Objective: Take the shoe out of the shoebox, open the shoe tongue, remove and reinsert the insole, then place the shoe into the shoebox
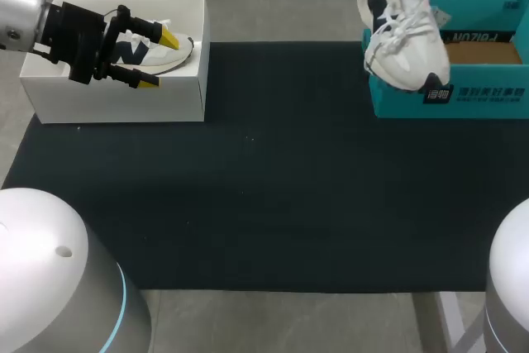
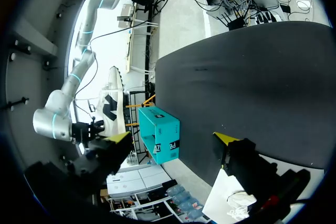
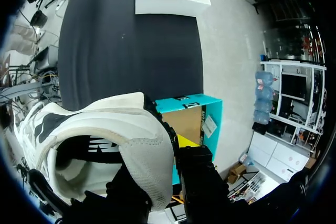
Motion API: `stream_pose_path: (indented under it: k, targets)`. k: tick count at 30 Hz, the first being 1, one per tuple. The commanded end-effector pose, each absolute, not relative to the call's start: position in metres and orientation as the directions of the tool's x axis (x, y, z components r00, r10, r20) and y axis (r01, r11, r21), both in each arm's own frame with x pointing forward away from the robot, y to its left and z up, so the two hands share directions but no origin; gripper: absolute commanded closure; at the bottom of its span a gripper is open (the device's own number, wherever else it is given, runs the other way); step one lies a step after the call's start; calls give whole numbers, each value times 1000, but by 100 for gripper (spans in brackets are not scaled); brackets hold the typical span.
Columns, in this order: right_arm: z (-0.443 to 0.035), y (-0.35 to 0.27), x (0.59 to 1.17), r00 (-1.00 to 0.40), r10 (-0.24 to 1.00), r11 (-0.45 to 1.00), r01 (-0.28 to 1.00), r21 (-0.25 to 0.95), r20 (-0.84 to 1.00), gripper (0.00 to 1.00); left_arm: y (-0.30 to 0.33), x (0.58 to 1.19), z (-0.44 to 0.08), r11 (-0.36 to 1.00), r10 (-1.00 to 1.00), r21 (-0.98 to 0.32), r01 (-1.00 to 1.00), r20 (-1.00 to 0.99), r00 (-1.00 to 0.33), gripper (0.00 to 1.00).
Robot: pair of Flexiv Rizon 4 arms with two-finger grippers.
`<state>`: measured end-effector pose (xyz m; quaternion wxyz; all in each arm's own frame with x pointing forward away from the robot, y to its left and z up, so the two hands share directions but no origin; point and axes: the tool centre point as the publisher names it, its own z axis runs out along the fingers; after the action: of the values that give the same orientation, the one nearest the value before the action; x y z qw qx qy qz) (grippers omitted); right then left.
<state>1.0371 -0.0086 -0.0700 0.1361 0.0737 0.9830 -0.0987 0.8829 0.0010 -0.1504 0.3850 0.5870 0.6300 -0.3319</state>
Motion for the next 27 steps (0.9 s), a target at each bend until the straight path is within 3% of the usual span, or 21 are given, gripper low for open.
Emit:
stream_pose_path:
  k: [1,9,14,27]
  targets:
    - [-67,-67,1045,-953,145,971,189,-150,-265,100,1,884,-150,88,487,33,996,-873,-14,0]
    - [-62,-143,1055,-953,154,965,201,-165,-260,100,1,884,-150,88,487,33,996,-873,-14,0]
    - [-62,-176,1051,-970,87,971,133,-198,-225,100,1,884,-150,88,487,33,996,-873,-14,0]
    - [-62,-176,1051,-970,87,971,133,-198,-225,100,1,884,-150,88,487,33,996,-873,-14,0]
